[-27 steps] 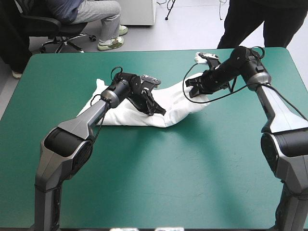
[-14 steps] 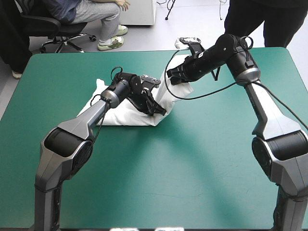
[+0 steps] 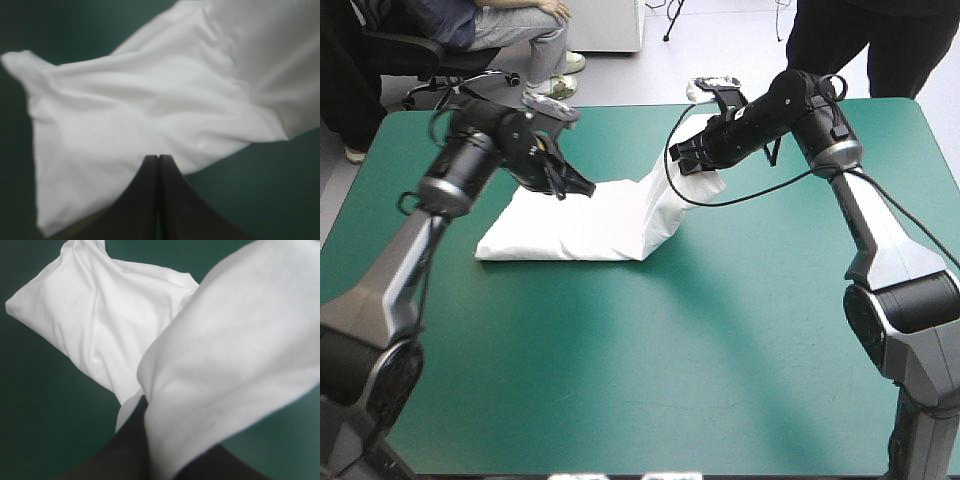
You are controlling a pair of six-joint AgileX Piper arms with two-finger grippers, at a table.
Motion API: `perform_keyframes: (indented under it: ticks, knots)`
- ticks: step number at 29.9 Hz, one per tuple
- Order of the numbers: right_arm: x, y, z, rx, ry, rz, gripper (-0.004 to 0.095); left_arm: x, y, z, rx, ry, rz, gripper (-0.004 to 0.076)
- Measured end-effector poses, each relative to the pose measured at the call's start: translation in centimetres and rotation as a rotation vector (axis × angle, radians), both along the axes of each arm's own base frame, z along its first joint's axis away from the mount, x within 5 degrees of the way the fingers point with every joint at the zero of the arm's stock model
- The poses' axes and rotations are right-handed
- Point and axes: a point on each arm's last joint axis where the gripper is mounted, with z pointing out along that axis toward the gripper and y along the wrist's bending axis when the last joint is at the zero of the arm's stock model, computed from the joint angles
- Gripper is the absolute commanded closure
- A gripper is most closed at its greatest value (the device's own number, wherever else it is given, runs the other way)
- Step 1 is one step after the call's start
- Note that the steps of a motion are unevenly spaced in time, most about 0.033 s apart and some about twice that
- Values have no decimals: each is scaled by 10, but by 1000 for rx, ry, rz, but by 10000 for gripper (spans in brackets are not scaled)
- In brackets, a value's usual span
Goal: Fold the cloth
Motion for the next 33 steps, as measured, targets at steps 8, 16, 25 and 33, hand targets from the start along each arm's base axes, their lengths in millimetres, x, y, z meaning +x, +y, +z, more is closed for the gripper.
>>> perform_keyframes:
  ticks: [8, 16, 25, 33]
  knots:
    - [-7, 19, 2, -11, -22, 39, 921, -101, 71, 91, -81, -246, 123, 741]
    - [-14, 93, -29, 8, -67, 133, 921, -186, 94, 92, -110, -314, 125, 741]
    - [-28, 160, -69, 12, -73, 232, 566, -200, 90, 90, -195, -298, 97, 741]
    - [-35, 170, -43, 31, -125, 285, 292, -201, 86, 90, -234, -283, 80, 741]
